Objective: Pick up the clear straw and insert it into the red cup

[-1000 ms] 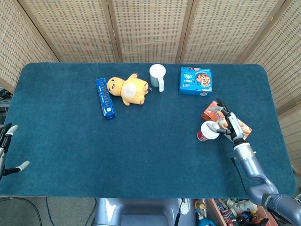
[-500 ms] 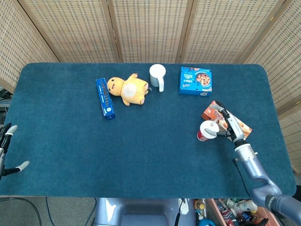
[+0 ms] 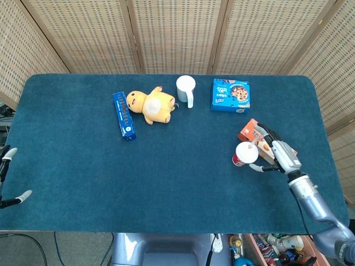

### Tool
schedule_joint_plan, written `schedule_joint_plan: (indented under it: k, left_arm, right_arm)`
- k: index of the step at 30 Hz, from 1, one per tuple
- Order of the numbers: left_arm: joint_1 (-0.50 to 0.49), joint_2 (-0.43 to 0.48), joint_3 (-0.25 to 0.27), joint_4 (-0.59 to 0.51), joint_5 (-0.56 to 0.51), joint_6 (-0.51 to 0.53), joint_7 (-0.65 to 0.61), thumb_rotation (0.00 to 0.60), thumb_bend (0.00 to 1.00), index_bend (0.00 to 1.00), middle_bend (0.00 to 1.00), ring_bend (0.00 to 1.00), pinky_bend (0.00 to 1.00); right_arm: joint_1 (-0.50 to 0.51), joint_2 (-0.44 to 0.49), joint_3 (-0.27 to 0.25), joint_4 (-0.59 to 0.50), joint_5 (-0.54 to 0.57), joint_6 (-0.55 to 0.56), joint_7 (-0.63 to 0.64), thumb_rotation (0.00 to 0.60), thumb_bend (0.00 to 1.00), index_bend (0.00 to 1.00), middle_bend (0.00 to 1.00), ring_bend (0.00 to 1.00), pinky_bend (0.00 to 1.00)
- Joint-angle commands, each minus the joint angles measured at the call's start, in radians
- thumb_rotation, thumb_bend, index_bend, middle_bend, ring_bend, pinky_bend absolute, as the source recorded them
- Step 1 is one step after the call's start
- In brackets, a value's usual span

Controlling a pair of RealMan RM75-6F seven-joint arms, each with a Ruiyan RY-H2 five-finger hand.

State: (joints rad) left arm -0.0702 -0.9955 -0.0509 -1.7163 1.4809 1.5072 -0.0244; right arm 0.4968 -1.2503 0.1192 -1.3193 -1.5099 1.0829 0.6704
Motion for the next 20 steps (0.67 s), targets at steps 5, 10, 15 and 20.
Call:
schedule_joint_plan:
  k: [5,10,15,20]
  left_arm:
    - [0.014,0.000,0.007,-0.003,0.019,0.023,-0.008,0.600,0.15,0.00,0.00,0.00,0.00]
    - [0.023,-0.006,0.011,0.001,0.023,0.035,0.006,0.600,0.15,0.00,0.00,0.00,0.00]
    - [0.031,-0.027,0.010,0.006,0.025,0.054,0.043,0.600,0.15,0.00,0.00,0.00,0.00]
    - [0.033,-0.030,0.015,0.007,0.034,0.055,0.046,0.600,0.15,0.00,0.00,0.00,0.00]
  right_arm:
    - [-0.152,0.132,-0.065,-0.191,-0.079,0.258,-0.477,0.600,0.00,0.00,0.00,0.00,0.00]
    - [-0.222,0.154,-0.098,-0.245,-0.097,0.337,-0.632,0.600,0.00,0.00,0.00,0.00,0.00]
    - [-0.306,0.140,-0.126,-0.281,-0.151,0.465,-0.776,0.600,0.00,0.00,0.00,0.00,0.00]
    - [-0.342,0.126,-0.135,-0.281,-0.177,0.516,-0.815,0.600,0.00,0.00,0.00,0.00,0.00]
